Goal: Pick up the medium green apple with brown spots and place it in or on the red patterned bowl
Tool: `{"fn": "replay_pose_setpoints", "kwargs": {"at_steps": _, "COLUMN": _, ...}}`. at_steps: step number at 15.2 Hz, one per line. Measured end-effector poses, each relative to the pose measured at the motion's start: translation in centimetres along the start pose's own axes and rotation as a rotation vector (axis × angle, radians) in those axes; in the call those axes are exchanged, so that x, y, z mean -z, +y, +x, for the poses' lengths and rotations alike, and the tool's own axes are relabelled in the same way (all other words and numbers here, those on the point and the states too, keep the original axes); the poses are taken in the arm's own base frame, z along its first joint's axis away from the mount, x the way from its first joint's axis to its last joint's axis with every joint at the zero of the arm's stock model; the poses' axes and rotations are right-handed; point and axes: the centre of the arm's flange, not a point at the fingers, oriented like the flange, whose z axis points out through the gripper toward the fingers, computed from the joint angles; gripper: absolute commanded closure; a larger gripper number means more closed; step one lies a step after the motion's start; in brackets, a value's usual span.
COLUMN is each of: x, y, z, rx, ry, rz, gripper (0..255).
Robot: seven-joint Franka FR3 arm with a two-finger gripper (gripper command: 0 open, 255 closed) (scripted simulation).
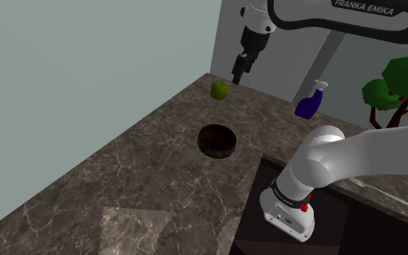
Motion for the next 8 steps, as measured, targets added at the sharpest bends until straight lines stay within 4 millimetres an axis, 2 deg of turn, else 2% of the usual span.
{"fn": "replay_pose_setpoints", "kwargs": {"at_steps": 2, "x": -0.2, "y": 0.5, "z": -0.1, "rx": 0.014, "ry": -0.002, "rz": 0.002, "gripper": 0}}
{"fn": "replay_pose_setpoints", "kwargs": {"at_steps": 8, "x": -3.5, "y": 7.4, "z": 0.7, "rx": 0.194, "ry": -0.024, "rz": 0.021, "gripper": 0}}
